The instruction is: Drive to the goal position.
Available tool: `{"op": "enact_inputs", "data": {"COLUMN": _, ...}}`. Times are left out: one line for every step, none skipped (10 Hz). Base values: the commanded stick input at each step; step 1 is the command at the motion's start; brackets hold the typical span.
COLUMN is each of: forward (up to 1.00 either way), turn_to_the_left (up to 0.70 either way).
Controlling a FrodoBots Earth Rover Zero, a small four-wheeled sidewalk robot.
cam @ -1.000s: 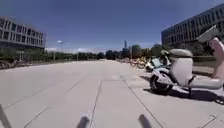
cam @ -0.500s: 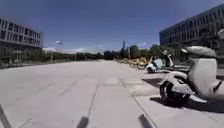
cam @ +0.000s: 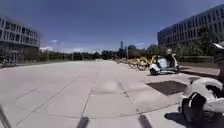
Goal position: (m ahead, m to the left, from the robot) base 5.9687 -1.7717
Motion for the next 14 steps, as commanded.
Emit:
{"op": "enact_inputs", "data": {"forward": 1.00, "turn_to_the_left": 0.21}}
{"op": "enact_inputs", "data": {"forward": 1.00, "turn_to_the_left": 0.11}}
{"op": "enact_inputs", "data": {"forward": 1.00, "turn_to_the_left": 0.01}}
{"op": "enact_inputs", "data": {"forward": 1.00, "turn_to_the_left": 0.01}}
{"op": "enact_inputs", "data": {"forward": 1.00, "turn_to_the_left": 0.01}}
{"op": "enact_inputs", "data": {"forward": 1.00, "turn_to_the_left": 0.01}}
{"op": "enact_inputs", "data": {"forward": 1.00, "turn_to_the_left": 0.01}}
{"op": "enact_inputs", "data": {"forward": 1.00, "turn_to_the_left": 0.01}}
{"op": "enact_inputs", "data": {"forward": 1.00, "turn_to_the_left": 0.01}}
{"op": "enact_inputs", "data": {"forward": 1.00, "turn_to_the_left": -0.23}}
{"op": "enact_inputs", "data": {"forward": 1.00, "turn_to_the_left": -0.39}}
{"op": "enact_inputs", "data": {"forward": 1.00, "turn_to_the_left": -0.39}}
{"op": "enact_inputs", "data": {"forward": 1.00, "turn_to_the_left": -0.20}}
{"op": "enact_inputs", "data": {"forward": 1.00, "turn_to_the_left": 0.01}}
